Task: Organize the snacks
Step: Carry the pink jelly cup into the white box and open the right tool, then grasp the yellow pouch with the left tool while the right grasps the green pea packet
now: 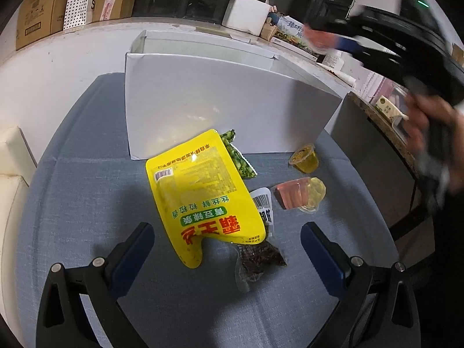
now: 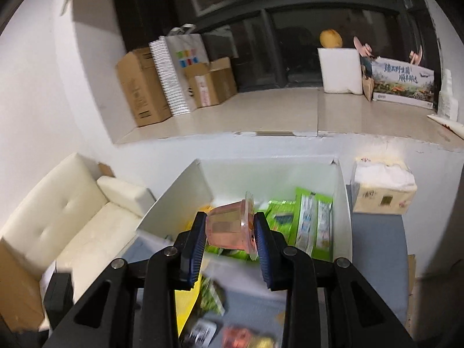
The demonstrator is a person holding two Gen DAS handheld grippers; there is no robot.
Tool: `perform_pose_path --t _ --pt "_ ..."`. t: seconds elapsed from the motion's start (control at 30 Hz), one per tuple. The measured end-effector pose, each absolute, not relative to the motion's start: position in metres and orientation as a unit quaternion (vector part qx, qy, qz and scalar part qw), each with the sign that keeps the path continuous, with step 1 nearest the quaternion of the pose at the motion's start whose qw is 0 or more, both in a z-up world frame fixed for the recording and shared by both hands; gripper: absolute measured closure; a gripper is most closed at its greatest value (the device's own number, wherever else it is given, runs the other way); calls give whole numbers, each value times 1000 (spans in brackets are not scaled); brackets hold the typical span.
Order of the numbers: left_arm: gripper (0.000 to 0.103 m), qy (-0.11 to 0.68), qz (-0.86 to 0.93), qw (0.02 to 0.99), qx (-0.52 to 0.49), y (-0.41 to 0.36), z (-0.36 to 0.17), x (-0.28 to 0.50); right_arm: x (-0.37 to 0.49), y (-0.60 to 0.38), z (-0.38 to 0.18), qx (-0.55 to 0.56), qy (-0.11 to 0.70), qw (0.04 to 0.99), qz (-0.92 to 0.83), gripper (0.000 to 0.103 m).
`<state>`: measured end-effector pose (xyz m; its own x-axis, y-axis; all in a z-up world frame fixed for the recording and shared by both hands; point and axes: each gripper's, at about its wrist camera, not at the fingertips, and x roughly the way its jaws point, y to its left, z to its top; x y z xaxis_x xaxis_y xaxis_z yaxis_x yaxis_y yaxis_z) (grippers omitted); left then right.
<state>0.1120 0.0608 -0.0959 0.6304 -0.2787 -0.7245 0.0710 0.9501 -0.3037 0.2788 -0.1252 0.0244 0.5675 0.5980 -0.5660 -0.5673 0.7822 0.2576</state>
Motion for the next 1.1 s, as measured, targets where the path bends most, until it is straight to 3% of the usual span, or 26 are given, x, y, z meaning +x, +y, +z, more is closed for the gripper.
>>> perform_pose_path --t 0.07,0.13,0.17,0.2,0.53,0.9,1.1 --pt "0 418 -97 895 -126 62 -96 111 300 -117 19 15 342 888 306 66" --pt "0 416 -97 896 -125 63 -94 110 311 -114 10 17 358 888 288 37" --pt "0 415 -95 896 -125 63 -93 110 314 -115 7 21 361 889 282 8" --pt "0 416 -94 896 -126 64 -93 110 315 -116 3 26 361 890 276 0" --pt "0 414 -89 896 -134 69 -92 110 286 -142 3 40 361 891 273 0" --pt "0 456 -53 875 -153 65 -110 147 162 -194 -8 86 321 895 296 0" --pt "1 468 -38 867 -168 67 -123 164 134 -209 -21 104 322 894 293 0"
